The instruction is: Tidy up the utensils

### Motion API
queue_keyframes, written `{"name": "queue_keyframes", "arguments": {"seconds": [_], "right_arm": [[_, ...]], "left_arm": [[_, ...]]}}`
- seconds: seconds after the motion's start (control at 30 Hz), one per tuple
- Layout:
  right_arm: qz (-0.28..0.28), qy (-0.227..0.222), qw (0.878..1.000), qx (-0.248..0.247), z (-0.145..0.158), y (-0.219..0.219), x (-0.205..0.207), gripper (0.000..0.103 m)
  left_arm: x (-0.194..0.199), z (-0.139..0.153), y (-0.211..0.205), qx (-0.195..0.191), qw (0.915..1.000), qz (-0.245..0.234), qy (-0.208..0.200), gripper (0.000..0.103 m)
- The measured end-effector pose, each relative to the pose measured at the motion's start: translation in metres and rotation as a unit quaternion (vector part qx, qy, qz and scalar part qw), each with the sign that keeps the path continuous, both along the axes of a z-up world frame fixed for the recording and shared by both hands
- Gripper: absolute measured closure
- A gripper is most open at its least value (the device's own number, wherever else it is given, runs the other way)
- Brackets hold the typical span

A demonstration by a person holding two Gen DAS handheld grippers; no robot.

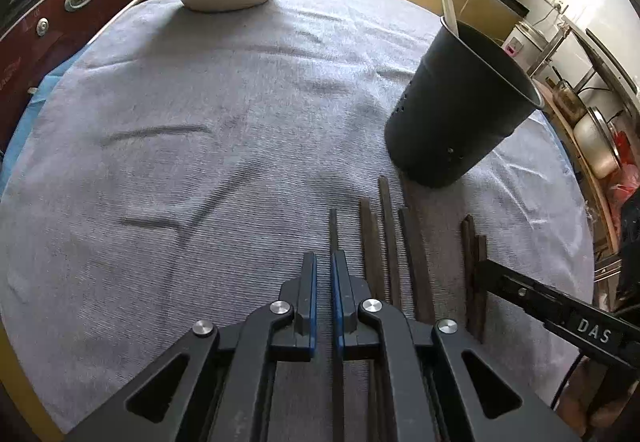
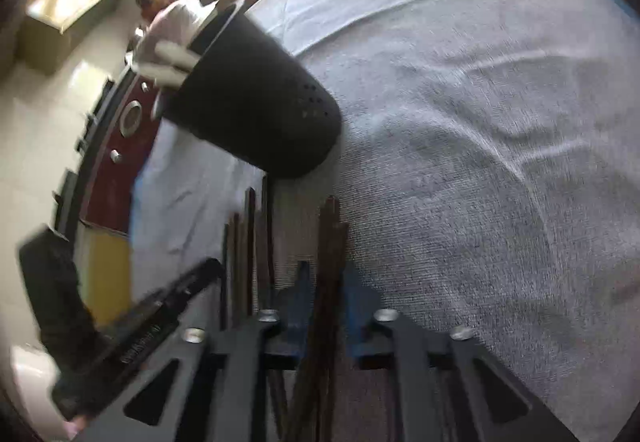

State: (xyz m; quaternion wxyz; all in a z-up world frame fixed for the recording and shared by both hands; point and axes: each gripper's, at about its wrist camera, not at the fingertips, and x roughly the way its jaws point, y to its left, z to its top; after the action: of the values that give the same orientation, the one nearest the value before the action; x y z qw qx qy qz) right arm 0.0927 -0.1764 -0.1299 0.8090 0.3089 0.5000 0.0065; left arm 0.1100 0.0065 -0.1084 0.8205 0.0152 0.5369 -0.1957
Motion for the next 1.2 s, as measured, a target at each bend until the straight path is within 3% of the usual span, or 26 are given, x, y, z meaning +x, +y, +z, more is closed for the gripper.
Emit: {"name": "queue_keyframes", "arguments": {"seconds": [0.03, 0.17, 0.33, 0.43, 0.8, 0.9, 0.93, 1.1, 1.2], "right_arm": [[-0.001, -0.004, 1.000, -0.005, 0.001, 0.001, -0.002, 0.090], [-0.006, -0.031, 0.999, 0.003, 0.010, -0.007, -0.016, 0.091], [-0.004, -0.098, 0.994, 0.043, 0.029, -0.026, -0.039, 0.091], [-0.010, -0.115, 0.992, 0.050, 0.035, -0.037, -0.049, 0.091], [-0.079, -0.083, 0.993, 0.039, 0.023, -0.082, -0.066, 0.088], [-0.077, -0.067, 0.993, 0.055, 0.017, -0.082, -0.063, 0.087], [-0.074, -0.061, 0.994, 0.052, 0.015, -0.079, -0.060, 0.086], [-0.058, -0.021, 0.998, 0.019, 0.005, -0.059, -0.044, 0.085], [-0.047, 0.012, 0.998, -0.028, 0.001, -0.045, -0.031, 0.084]], "left_arm": [[0.001, -0.003, -0.001, 0.010, 0.9999, 0.004, 0.002, 0.103], [-0.003, -0.007, 0.007, -0.010, 0.9999, 0.014, -0.001, 0.103], [-0.014, 0.005, 0.019, -0.033, 0.9992, 0.018, -0.015, 0.103], [-0.018, 0.013, 0.024, -0.051, 0.9986, 0.008, -0.015, 0.103], [-0.016, -0.002, 0.007, -0.020, 0.9997, 0.003, 0.009, 0.101], [-0.014, -0.007, 0.001, -0.014, 0.9998, 0.004, 0.011, 0.091], [-0.014, -0.008, -0.002, -0.010, 0.9999, 0.003, 0.011, 0.082], [-0.011, -0.009, -0.012, 0.000, 1.0000, -0.003, 0.006, 0.080], [-0.010, -0.007, -0.014, -0.009, 0.9999, 0.000, 0.012, 0.080]]}}
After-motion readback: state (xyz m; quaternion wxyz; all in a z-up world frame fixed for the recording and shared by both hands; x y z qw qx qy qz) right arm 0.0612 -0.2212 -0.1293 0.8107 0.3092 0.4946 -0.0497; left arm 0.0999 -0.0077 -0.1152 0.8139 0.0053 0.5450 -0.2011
